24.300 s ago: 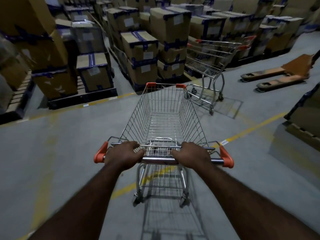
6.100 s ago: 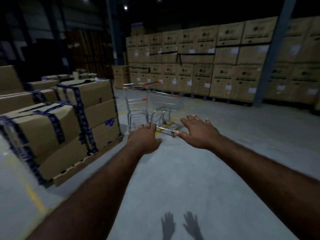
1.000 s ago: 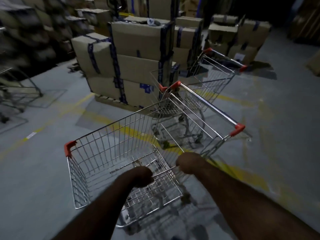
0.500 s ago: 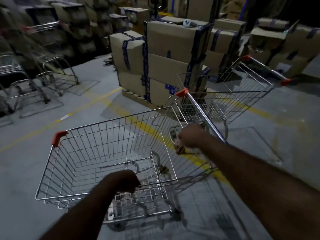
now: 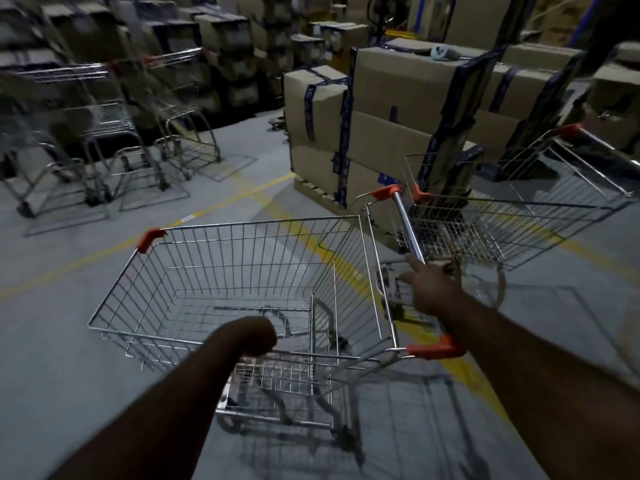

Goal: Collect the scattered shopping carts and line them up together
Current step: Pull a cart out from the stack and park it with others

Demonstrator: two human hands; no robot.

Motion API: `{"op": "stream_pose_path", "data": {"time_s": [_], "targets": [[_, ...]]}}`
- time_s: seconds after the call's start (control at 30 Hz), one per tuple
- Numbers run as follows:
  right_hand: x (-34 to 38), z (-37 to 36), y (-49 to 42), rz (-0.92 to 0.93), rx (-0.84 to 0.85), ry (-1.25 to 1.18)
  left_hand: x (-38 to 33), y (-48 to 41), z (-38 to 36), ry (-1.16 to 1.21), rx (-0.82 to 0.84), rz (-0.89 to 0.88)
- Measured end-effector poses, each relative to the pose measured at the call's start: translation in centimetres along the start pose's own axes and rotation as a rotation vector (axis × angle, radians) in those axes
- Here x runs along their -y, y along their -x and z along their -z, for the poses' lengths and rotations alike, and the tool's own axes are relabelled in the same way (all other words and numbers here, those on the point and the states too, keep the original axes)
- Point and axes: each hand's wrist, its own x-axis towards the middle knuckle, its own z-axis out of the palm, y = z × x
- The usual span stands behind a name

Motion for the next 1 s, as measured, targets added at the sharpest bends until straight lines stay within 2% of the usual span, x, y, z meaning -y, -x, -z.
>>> {"op": "stream_pose_path", "data": {"time_s": [0.17,0.33,0.43,0.57,0.67,0.73,0.83,0.93,1.0], "targets": [[2.4,0.0,0.9,0.004,-0.051,-0.065,-5.6,1.4,1.1,-0.048,-0.225,-0.249],[6.3,1.0,2.7,0.051,-0.05,-0.081,-10.0,1.1,1.6,0.065,-0.321,-0.331],[9.5,1.2,4.5,0.16,-0.023,-0.198,-11.2,1.0,1.2,0.197,-0.339,-0.317],[11.9,2.1,4.7,0.292,-0.05,-0.418,-8.7,1.6,0.9,0.511,-0.367,-0.333],[12.8,3.7,2.6,0.393,-0.254,-0.229,-5.0,2.5,0.8,0.431,-0.406,-0.225],[13.8,4.3,0.9,0.474,-0.306,-0.1,-2.9,3.2,0.6,0.398,-0.405,-0.162],[15.8,4.6,-1.4,0.584,-0.274,-0.018,0.4,4.4,0.1,0.424,-0.415,-0.064],[18.2,5.1,-3.2,0.613,-0.193,-0.088,4.4,6.2,-0.6,0.475,-0.459,0.092],[19.8,5.7,-4.6,0.58,-0.193,-0.157,7.1,7.7,-1.4,0.383,-0.505,0.18]]}}
